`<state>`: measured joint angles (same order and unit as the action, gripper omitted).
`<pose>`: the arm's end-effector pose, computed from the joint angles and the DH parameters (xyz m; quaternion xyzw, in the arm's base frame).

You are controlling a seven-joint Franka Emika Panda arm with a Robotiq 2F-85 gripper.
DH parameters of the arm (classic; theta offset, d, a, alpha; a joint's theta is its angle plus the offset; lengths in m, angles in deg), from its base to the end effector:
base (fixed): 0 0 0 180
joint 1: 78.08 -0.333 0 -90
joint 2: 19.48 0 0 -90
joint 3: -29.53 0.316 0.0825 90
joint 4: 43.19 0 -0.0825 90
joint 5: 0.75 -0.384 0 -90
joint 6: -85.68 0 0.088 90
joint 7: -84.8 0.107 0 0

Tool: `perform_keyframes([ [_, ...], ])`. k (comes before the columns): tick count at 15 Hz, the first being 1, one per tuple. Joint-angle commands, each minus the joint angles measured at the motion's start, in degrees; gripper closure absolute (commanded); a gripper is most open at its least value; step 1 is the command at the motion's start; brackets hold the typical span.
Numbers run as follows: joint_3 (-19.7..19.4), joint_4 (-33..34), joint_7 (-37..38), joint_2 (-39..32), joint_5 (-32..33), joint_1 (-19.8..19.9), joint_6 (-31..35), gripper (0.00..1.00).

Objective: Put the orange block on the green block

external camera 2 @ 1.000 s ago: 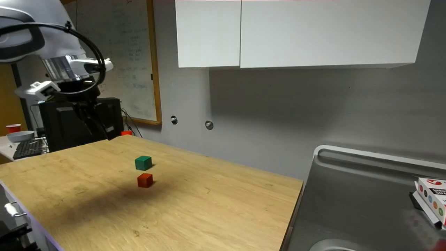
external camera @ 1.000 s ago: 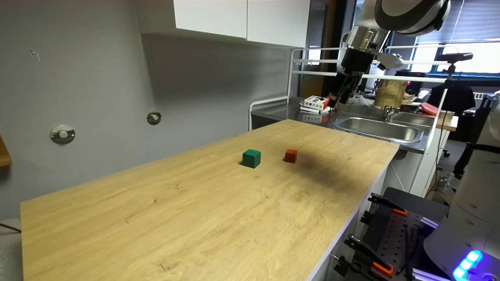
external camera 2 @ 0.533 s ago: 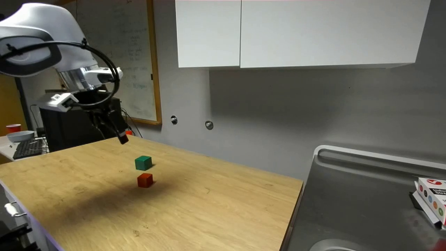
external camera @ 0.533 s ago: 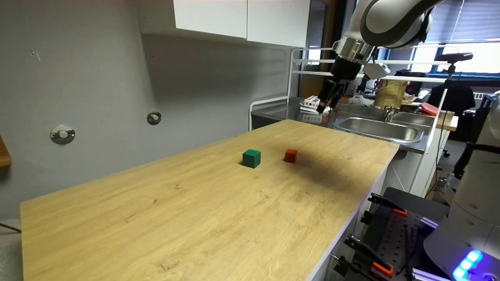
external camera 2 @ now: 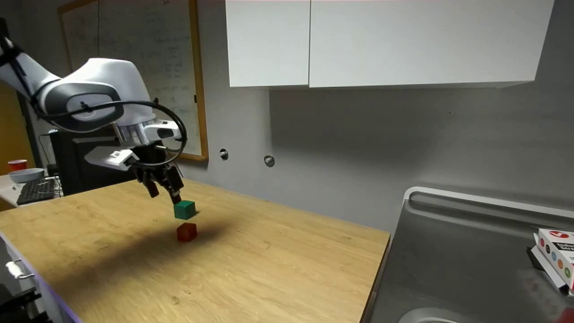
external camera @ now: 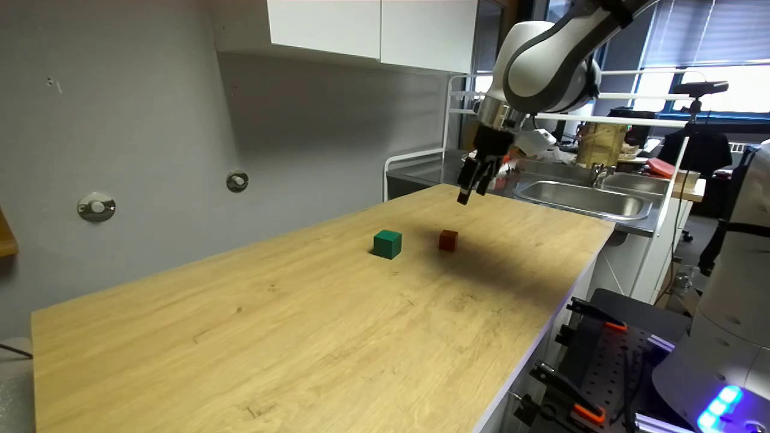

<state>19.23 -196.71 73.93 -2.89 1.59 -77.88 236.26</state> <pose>0.4157 -0.0738 0.3502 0.9928 0.0204 0.1175 0.0082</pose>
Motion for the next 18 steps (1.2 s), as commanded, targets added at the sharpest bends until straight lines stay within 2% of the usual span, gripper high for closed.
perform_keyframes([
  [1, 0.81, 7.19, -2.95, -10.41, -2.70, -0.53, -0.63, 0.00],
  [7, 3.17, 16.63, -4.12, -22.60, -3.44, 1.35, -3.95, 0.00],
  [15, 5.50, 24.73, -4.68, -32.65, -3.31, 5.21, -9.47, 0.00],
  [17, 5.54, 25.58, -4.42, -33.91, -3.00, 6.15, -10.18, 0.25],
  [18, 5.57, 25.89, -4.24, -34.25, -2.92, 6.51, -10.54, 0.33],
])
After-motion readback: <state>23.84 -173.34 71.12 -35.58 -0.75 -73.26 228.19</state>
